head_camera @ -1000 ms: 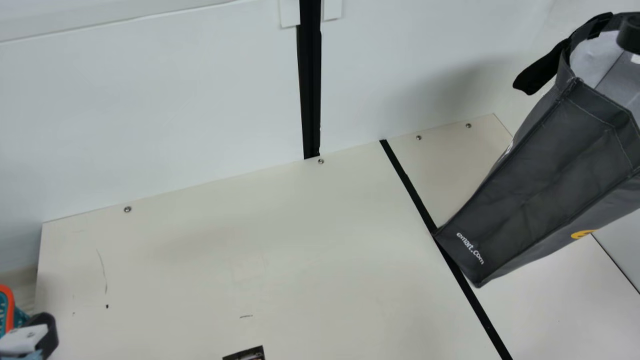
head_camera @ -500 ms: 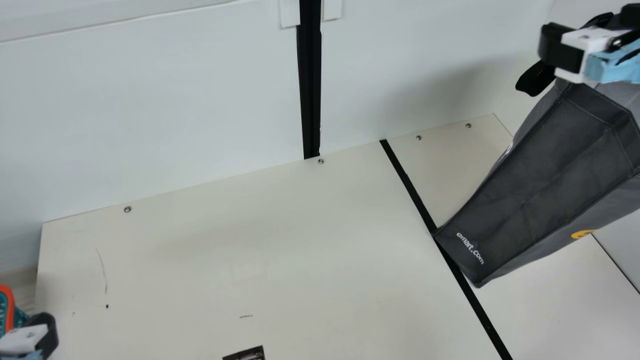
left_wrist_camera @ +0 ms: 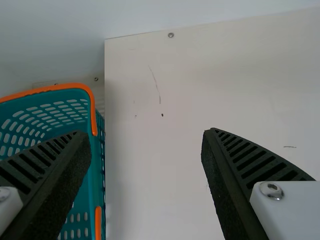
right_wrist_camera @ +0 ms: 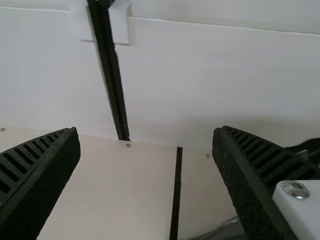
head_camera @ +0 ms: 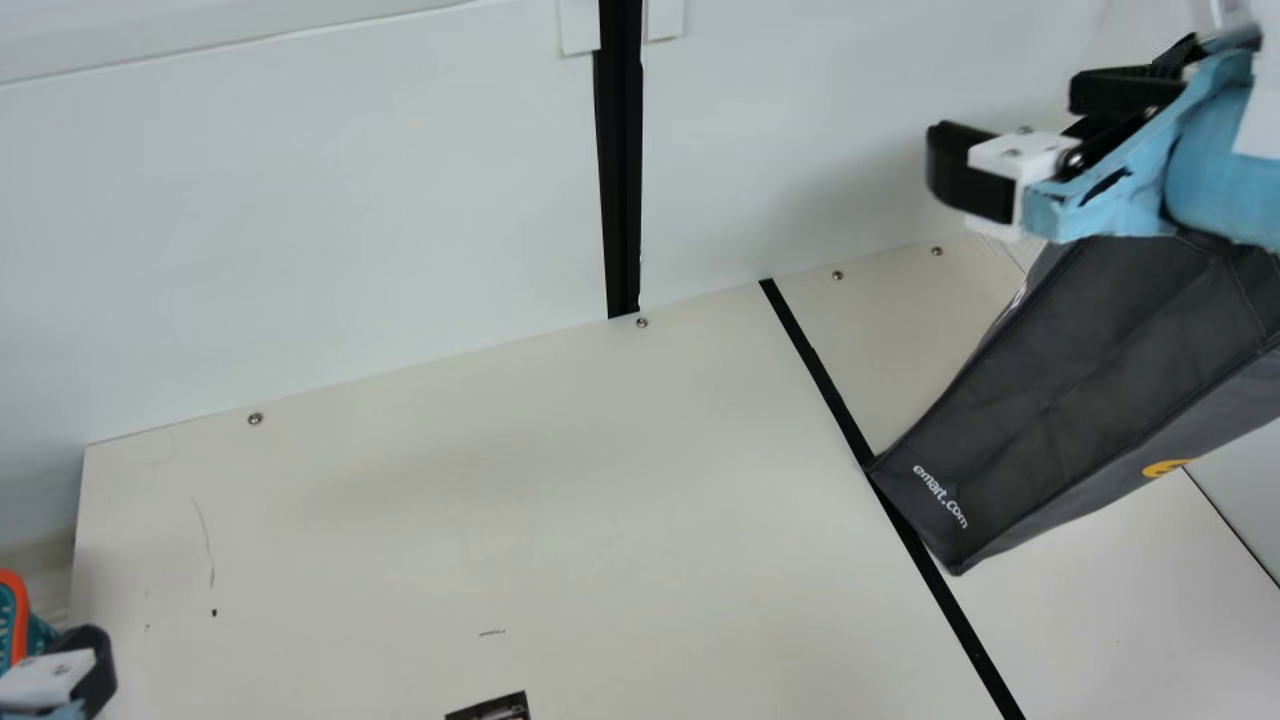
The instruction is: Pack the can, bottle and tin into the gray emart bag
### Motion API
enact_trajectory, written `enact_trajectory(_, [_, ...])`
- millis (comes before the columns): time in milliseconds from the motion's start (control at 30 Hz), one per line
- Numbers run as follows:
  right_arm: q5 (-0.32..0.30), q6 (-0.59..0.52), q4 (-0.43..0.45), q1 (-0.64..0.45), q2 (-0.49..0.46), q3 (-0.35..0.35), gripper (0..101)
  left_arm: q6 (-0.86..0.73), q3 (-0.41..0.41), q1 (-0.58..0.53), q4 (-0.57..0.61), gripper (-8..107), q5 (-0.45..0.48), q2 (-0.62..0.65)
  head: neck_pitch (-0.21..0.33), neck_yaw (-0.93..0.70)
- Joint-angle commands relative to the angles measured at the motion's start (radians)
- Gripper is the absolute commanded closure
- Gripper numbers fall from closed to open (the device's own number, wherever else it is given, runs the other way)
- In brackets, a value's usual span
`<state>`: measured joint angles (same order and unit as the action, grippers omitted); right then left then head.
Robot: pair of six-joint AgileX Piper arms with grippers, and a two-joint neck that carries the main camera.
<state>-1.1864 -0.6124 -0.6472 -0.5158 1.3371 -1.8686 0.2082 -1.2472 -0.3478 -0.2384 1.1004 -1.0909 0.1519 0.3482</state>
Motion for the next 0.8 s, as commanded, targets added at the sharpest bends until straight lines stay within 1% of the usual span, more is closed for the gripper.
enact_trajectory(0, [0.029, -0.005, -0.013, 0.036, -0.018, 0.062, 10, 0.0, 0.0, 0.0, 0.0, 9, 0.0, 0.0, 0.023, 0.001])
enact_trajectory(400, [0.2, -0.066, -0.104, 0.139, -0.149, 0.369, 10, 0.0, 0.0, 0.0, 0.0, 9, 0.0, 0.0, 0.023, 0.001])
enact_trajectory(600, [0.259, -0.104, -0.145, 0.167, -0.214, 0.511, 10, 0.0, 0.0, 0.0, 0.0, 9, 0.0, 0.0, 0.023, 0.001])
enact_trajectory(767, [0.295, -0.14, -0.179, 0.19, -0.267, 0.617, 10, 0.0, 0.0, 0.0, 0.0, 9, 0.0, 0.0, 0.023, 0.001])
